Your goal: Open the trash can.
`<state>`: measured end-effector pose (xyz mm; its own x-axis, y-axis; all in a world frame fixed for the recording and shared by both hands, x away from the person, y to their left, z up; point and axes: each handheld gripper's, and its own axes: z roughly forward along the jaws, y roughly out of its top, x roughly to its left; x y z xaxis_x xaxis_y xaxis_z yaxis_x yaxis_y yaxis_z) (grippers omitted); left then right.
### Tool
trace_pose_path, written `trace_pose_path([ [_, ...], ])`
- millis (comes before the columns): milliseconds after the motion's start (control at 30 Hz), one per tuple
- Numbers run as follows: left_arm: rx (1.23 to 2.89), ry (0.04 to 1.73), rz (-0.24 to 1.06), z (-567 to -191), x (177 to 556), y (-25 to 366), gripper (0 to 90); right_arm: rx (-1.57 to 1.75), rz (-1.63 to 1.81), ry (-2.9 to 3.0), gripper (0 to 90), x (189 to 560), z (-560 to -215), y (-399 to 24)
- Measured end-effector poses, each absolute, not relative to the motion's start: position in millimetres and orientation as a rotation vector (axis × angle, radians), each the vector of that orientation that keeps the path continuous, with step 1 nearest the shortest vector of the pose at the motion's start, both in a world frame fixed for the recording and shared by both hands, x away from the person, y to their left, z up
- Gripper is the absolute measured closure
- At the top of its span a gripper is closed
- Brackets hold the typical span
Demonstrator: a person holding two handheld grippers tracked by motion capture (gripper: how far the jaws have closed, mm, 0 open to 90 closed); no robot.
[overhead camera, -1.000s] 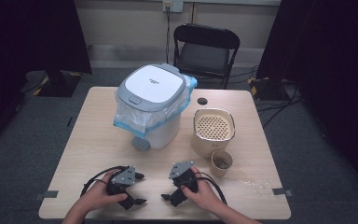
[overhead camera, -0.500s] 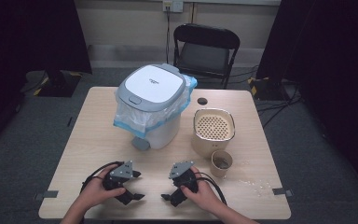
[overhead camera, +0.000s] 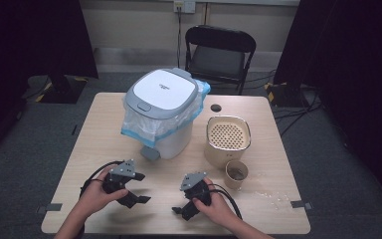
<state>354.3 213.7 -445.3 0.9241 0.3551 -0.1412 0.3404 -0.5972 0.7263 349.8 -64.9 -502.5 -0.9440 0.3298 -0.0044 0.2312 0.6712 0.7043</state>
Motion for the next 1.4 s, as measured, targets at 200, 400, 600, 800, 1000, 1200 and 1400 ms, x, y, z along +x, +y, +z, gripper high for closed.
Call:
trace_pose_path([
  [200,2.239,0.512,0.028,-429,359,216,16.4,0.463,1.132,2.75,0.0,350,-502,-65],
  [400,2.252,0.528,0.045,-413,363,217,16.4,0.464,1.132,2.75,0.0,350,-502,-65],
  [600,2.258,0.533,0.053,-398,367,215,16.3,0.464,1.132,2.75,0.0,350,-502,-65],
  [800,2.256,0.541,0.036,-384,371,212,16.3,0.465,1.132,2.749,0.0,350,-503,-65],
  [1000,2.242,0.557,0.034,-371,376,213,16.3,0.465,1.133,2.748,0.0,350,-503,-65],
  [1200,2.253,0.571,0.038,-358,381,213,16.4,0.463,1.134,2.747,0.0,350,-503,-65],
  [1400,2.226,0.586,0.034,-347,386,216,16.6,0.465,1.133,2.748,0.0,350,-503,-65],
])
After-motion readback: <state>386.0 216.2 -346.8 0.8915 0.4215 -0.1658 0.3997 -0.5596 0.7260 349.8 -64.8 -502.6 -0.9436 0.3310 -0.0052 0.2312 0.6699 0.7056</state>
